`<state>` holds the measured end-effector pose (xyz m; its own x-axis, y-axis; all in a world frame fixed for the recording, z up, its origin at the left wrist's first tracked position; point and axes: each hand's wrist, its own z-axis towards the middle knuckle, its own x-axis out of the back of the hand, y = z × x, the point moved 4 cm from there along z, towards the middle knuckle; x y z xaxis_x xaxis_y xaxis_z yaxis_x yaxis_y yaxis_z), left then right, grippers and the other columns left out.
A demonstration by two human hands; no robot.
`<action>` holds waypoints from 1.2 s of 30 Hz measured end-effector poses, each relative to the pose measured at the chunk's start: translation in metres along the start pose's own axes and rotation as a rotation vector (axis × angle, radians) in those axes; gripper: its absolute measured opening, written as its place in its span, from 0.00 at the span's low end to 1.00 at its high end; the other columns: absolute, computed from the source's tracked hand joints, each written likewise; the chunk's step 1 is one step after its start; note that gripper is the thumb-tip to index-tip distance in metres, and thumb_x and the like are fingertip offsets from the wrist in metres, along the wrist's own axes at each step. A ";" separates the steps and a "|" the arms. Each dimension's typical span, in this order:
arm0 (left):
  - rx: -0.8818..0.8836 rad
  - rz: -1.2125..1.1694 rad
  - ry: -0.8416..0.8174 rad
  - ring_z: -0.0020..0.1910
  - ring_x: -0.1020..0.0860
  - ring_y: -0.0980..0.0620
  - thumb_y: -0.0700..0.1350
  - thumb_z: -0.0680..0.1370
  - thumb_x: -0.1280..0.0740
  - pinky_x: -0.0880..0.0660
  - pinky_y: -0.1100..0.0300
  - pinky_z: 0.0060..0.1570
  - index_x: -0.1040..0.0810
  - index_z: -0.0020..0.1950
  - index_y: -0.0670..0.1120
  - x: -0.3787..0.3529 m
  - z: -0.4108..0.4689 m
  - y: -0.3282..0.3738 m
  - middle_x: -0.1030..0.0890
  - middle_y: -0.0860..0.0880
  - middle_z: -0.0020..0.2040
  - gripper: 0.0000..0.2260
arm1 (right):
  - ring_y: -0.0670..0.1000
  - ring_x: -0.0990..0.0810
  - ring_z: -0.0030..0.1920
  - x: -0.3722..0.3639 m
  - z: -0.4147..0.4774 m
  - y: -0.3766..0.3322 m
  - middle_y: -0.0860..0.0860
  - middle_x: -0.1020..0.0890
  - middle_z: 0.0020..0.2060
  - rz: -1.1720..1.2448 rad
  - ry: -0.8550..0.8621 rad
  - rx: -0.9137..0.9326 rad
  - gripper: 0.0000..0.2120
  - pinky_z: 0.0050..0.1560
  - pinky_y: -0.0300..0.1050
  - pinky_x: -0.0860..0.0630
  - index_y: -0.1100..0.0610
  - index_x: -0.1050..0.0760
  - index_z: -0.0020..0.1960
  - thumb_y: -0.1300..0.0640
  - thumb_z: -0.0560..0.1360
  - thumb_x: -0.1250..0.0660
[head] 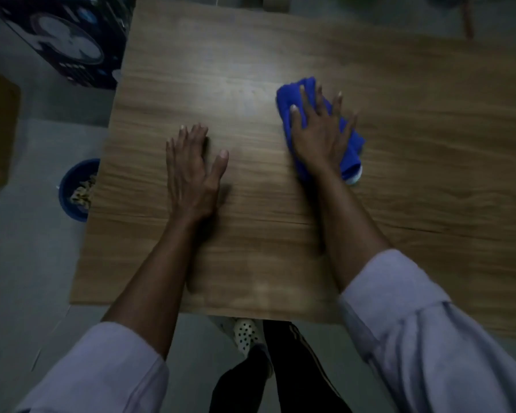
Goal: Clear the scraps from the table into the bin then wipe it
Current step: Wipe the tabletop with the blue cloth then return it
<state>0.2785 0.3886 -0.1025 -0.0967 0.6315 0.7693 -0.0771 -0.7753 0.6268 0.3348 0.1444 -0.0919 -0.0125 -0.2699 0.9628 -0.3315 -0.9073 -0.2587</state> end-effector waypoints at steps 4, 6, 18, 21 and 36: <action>0.089 0.000 0.031 0.82 0.44 0.47 0.64 0.80 0.46 0.56 0.53 0.80 0.37 0.81 0.43 0.001 0.006 0.003 0.38 0.45 0.81 0.35 | 0.58 0.53 0.83 -0.029 -0.030 -0.084 0.43 0.49 0.83 0.011 -0.059 0.185 0.26 0.79 0.64 0.58 0.42 0.49 0.83 0.41 0.86 0.52; 0.182 -0.047 0.056 0.82 0.45 0.47 0.65 0.79 0.48 0.54 0.52 0.79 0.40 0.81 0.42 0.006 0.016 -0.001 0.38 0.44 0.81 0.37 | 0.56 0.53 0.83 -0.042 -0.073 -0.122 0.42 0.48 0.83 -0.013 -0.102 0.423 0.26 0.80 0.62 0.59 0.41 0.47 0.83 0.42 0.86 0.50; 0.159 -0.240 -0.057 0.82 0.47 0.49 0.59 0.81 0.44 0.59 0.59 0.76 0.37 0.80 0.46 -0.017 0.107 0.017 0.37 0.47 0.81 0.30 | 0.56 0.54 0.83 -0.005 0.043 -0.025 0.41 0.46 0.83 -0.004 0.040 0.018 0.26 0.78 0.69 0.60 0.41 0.46 0.83 0.40 0.85 0.53; 0.180 -0.264 -0.054 0.82 0.46 0.49 0.61 0.80 0.46 0.58 0.57 0.77 0.37 0.80 0.46 -0.023 0.124 0.023 0.37 0.47 0.81 0.32 | 0.57 0.53 0.83 -0.020 0.044 -0.075 0.42 0.47 0.83 -0.021 -0.009 0.247 0.26 0.79 0.66 0.57 0.43 0.46 0.83 0.42 0.85 0.53; 0.144 -0.032 0.029 0.82 0.45 0.51 0.63 0.81 0.48 0.62 0.53 0.80 0.38 0.81 0.45 -0.027 0.152 0.012 0.36 0.48 0.81 0.33 | 0.58 0.49 0.83 -0.023 0.101 -0.084 0.45 0.43 0.82 -0.052 0.067 0.237 0.26 0.80 0.65 0.58 0.47 0.44 0.83 0.44 0.86 0.55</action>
<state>0.4311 0.3623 -0.0968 -0.1248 0.6540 0.7461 0.0622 -0.7453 0.6638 0.4577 0.1942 -0.0998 -0.0662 -0.2059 0.9763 -0.1030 -0.9718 -0.2119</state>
